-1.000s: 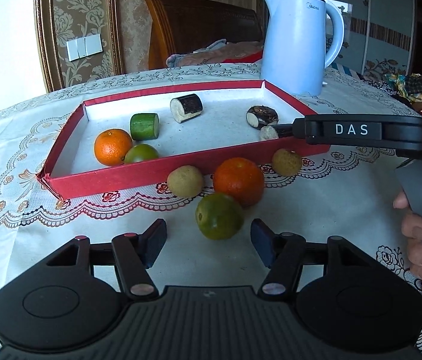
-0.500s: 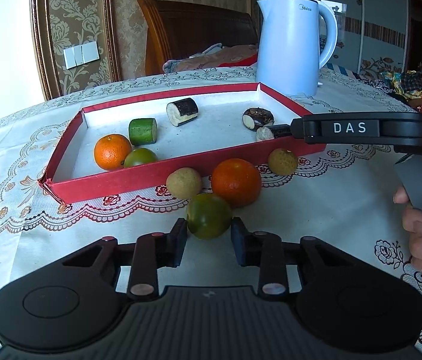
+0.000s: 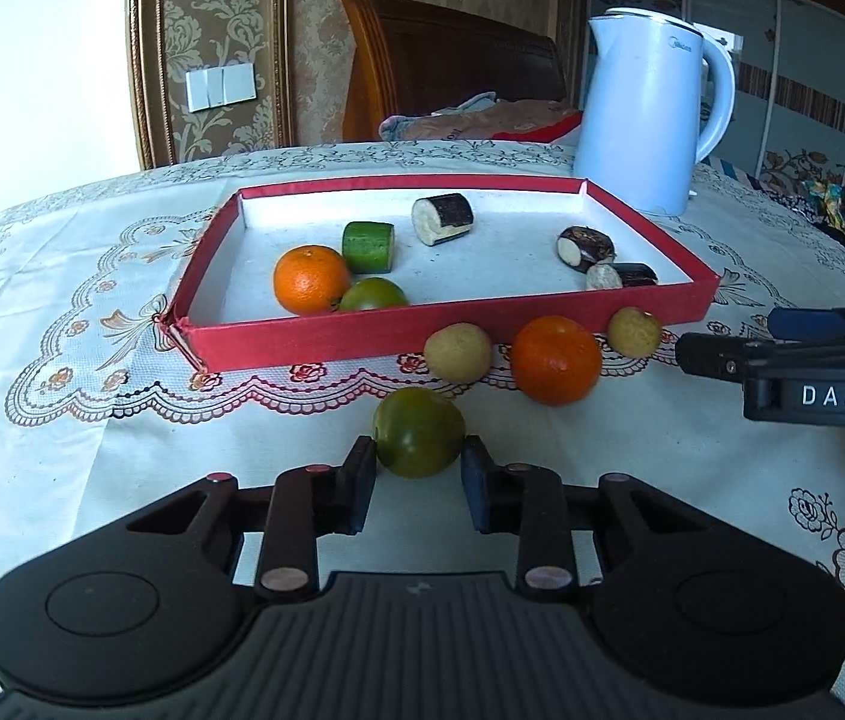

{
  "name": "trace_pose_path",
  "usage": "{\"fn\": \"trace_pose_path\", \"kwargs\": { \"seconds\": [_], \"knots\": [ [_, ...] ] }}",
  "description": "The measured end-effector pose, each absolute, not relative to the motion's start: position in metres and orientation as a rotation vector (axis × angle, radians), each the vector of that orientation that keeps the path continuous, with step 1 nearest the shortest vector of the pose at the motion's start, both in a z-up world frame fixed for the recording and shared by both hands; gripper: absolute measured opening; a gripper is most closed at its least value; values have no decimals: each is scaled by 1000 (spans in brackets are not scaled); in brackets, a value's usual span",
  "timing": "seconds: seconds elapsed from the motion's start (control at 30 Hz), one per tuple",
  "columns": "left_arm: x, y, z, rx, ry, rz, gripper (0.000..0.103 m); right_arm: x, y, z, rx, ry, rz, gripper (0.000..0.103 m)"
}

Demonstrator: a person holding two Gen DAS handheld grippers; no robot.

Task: Organize fruits
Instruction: 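Move the left tool to the green lime while the right tool approaches a brown round fruit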

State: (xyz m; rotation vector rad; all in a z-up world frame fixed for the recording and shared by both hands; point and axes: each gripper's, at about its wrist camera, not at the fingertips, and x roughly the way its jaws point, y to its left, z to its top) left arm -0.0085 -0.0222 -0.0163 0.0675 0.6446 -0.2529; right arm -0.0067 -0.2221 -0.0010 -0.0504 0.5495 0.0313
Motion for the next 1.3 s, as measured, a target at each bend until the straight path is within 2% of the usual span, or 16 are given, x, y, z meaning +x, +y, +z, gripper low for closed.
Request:
{"fn": "trace_pose_path", "kwargs": {
  "seconds": [0.17,0.27,0.33,0.43,0.63,0.7,0.83,0.9,1.3],
  "knots": [
    [-10,-25,-17,93,638,-241,30,7,-209,0,-67,560,57,81],
    [-10,-26,-17,99,636,-239,30,19,-200,-4,-77,594,72,70],
    [-9,-24,-16,87,638,-241,30,22,-197,-7,-77,611,78,58],
    [-7,-25,-16,82,636,-238,30,24,-198,-8,-63,627,87,48],
    [-5,-30,-16,111,622,-225,30,30,-198,-12,-56,648,97,40],
    [-6,-31,-16,117,618,-223,30,29,-197,-11,-60,642,105,31],
    [-6,-30,-15,112,611,-225,30,28,-197,-11,-59,632,107,31],
    [-8,-30,-15,112,602,-227,30,26,-198,-10,-53,619,115,26],
    [-12,-28,-12,108,582,-225,29,17,-197,-6,-67,579,123,27]
  ]
}}
